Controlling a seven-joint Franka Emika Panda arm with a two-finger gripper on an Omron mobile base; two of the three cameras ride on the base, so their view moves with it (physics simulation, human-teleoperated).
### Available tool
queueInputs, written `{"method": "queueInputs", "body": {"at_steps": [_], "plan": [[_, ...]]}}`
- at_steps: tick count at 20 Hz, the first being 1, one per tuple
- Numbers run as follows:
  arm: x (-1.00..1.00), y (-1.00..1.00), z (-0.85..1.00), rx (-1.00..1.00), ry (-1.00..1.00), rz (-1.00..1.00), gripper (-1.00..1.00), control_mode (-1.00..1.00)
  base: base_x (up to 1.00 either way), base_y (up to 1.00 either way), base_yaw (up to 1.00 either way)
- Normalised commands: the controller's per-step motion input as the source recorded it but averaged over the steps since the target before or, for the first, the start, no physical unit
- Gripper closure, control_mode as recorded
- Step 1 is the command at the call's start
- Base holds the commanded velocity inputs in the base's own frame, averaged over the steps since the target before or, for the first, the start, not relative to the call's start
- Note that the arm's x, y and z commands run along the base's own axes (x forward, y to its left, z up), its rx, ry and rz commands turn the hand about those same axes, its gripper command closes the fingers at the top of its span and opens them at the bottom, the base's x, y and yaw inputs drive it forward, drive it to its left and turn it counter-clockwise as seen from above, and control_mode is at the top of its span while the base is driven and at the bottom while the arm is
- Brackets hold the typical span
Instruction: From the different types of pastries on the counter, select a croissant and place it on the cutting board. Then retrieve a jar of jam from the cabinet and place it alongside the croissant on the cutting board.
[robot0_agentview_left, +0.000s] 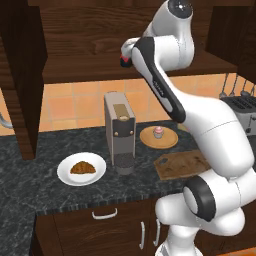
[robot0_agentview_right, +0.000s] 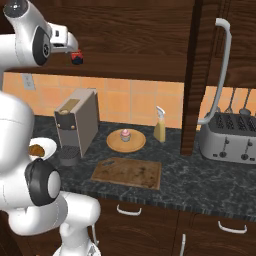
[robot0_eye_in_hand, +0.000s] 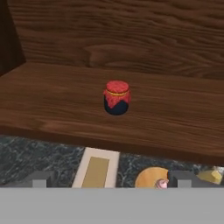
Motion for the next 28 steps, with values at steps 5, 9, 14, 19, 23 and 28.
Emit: {"method": "queueInputs", "body": {"at_steps": [5,9,14,19,23,28], "plan": [[0.0,0.0,-0.04,0.04,-0.07,0.0,-1.0,-1.0,0.0,0.0,0.0],[0.16,0.0,0.0,0.02,-0.03,0.0,-1.0,-1.0,0.0,0.0,0.0],[0.27,0.0,0.0,0.01,0.0,0.0,-1.0,-1.0,0.0,0.0,0.0],[0.32,0.0,-0.02,0.01,0.0,0.01,-1.0,-1.0,0.0,0.0,0.0],[0.36,0.0,-0.1,0.02,0.05,0.02,-1.0,-1.0,0.0,0.0,0.0],[0.54,0.0,-0.08,0.0,0.03,0.0,-1.0,-1.0,0.0,0.0,0.0]]}}
